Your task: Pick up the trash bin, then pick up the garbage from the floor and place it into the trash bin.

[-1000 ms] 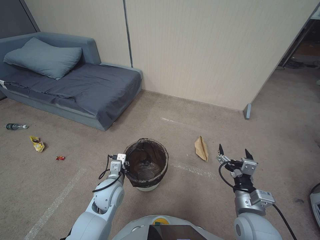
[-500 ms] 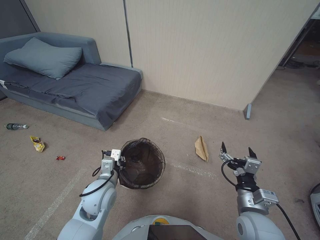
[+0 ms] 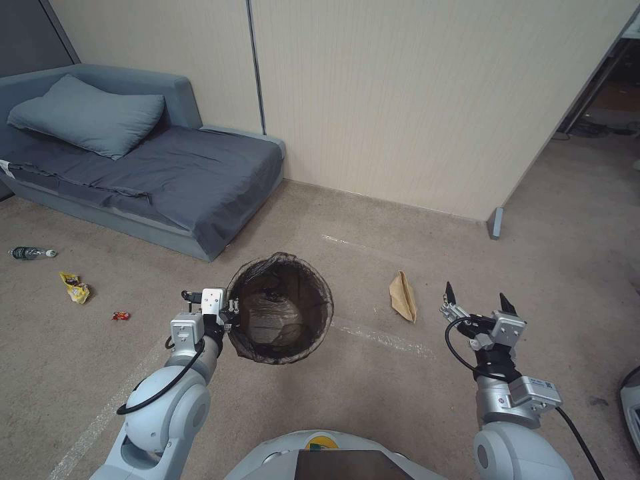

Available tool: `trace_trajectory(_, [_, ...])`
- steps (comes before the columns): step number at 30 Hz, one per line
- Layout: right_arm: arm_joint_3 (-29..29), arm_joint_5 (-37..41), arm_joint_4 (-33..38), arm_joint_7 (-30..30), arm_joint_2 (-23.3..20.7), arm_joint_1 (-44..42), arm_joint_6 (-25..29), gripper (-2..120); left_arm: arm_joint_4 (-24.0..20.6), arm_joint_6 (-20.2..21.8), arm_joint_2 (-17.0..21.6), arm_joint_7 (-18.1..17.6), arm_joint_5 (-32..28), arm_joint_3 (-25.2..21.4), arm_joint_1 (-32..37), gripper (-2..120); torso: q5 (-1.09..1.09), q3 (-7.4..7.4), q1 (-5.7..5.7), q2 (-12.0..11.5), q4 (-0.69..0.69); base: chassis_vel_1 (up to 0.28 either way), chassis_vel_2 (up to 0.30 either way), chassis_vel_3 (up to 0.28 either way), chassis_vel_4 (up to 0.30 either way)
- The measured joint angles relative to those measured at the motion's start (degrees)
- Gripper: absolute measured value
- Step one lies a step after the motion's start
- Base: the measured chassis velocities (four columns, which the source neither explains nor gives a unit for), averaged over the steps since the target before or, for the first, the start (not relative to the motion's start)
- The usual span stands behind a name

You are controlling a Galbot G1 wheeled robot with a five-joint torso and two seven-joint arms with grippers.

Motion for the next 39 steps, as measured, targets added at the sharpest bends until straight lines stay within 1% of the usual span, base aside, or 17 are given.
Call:
trace_trajectory(2, [0.04,0.00,0.00,0.26,0.00,0.01,-0.10,100,-2.08,-0.27,-0.21,0.06,-1.43,-0.17,1.66,5,0.00,0.00,0.00,0.00,0.00,0.000,0.000,0.000,0.000])
trace_trajectory(7, [0.05,0.02,0.11,0.48,0.00,-0.04,-0.09,100,-3.97,-0.31,-0.12,0.07,-1.69,-0.62,2.91,5,0.00,0.00,0.00,0.00,0.00,0.000,0.000,0.000,0.000])
trace_trajectory(10, [0.05,0.02,0.34,0.48,0.00,-0.12,-0.06,100,-4.22,-0.31,-0.07,0.08,-1.73,-0.61,3.09,5,0.00,0.00,0.00,0.00,0.00,0.000,0.000,0.000,0.000])
trace_trajectory(29, [0.34,-0.10,0.56,0.24,0.00,-0.38,0.21,100,-3.46,-0.47,-0.23,0.35,-1.76,-0.36,3.10,5,0.00,0.00,0.00,0.00,0.00,0.000,0.000,0.000,0.000])
trace_trajectory(39, [0.32,-0.24,0.22,0.10,0.00,-0.36,0.41,100,-3.22,-0.44,-0.31,0.35,-1.47,-0.32,3.17,5,-0.01,0.00,0.00,0.00,0.00,-0.068,0.067,0.063,-0.062])
